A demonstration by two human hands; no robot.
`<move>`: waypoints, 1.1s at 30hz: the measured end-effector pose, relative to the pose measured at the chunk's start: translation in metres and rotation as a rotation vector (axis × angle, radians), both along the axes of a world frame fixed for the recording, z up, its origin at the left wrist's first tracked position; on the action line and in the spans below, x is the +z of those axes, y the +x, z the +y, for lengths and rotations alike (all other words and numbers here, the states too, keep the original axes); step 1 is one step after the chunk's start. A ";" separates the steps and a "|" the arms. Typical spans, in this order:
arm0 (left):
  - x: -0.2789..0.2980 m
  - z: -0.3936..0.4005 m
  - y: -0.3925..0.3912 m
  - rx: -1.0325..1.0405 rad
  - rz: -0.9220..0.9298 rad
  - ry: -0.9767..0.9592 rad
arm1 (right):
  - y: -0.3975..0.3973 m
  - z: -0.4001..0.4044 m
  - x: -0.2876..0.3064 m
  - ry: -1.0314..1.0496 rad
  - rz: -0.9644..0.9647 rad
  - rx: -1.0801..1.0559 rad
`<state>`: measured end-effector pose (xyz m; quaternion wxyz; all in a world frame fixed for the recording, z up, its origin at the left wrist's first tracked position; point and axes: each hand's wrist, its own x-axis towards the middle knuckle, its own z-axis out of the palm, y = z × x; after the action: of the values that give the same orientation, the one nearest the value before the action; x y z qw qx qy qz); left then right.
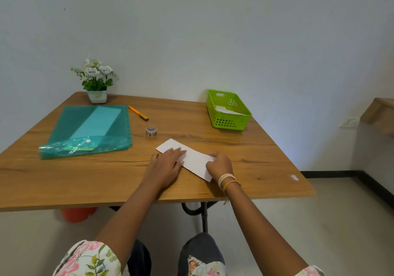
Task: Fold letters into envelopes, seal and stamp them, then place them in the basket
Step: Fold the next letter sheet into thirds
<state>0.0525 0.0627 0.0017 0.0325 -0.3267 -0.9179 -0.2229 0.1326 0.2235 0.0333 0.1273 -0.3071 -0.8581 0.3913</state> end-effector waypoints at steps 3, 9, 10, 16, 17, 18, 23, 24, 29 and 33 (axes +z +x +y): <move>-0.002 0.001 -0.001 -0.002 0.005 -0.018 | -0.003 0.012 0.003 0.105 -0.087 0.024; 0.000 0.001 0.000 -0.001 0.030 -0.060 | -0.018 0.027 0.008 0.247 -0.156 0.078; 0.000 0.002 -0.001 -0.005 0.023 -0.062 | -0.021 0.029 0.008 0.282 -0.168 0.086; -0.003 0.002 -0.003 -0.009 -0.009 -0.056 | -0.022 0.010 -0.007 0.651 -0.202 0.072; -0.003 0.002 -0.003 -0.008 -0.002 -0.066 | -0.022 0.001 -0.012 0.687 -0.177 0.099; -0.002 0.003 -0.004 -0.007 0.007 -0.080 | -0.022 -0.009 -0.016 0.706 -0.156 0.143; -0.004 0.004 -0.006 -0.041 0.023 -0.162 | -0.025 -0.045 -0.029 0.607 -0.160 0.397; -0.005 0.005 -0.007 -0.046 0.024 -0.176 | -0.026 -0.044 -0.031 0.587 -0.179 0.419; -0.006 0.005 -0.008 -0.004 0.022 -0.241 | -0.024 -0.028 -0.035 0.602 -0.301 0.427; -0.006 0.007 -0.007 0.028 0.019 -0.248 | -0.020 -0.004 -0.034 0.580 -0.339 0.358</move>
<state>0.0451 0.0698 -0.0044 0.0036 -0.3177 -0.9424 -0.1043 0.1122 0.2196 -0.0003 -0.0054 -0.1638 -0.9822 0.0917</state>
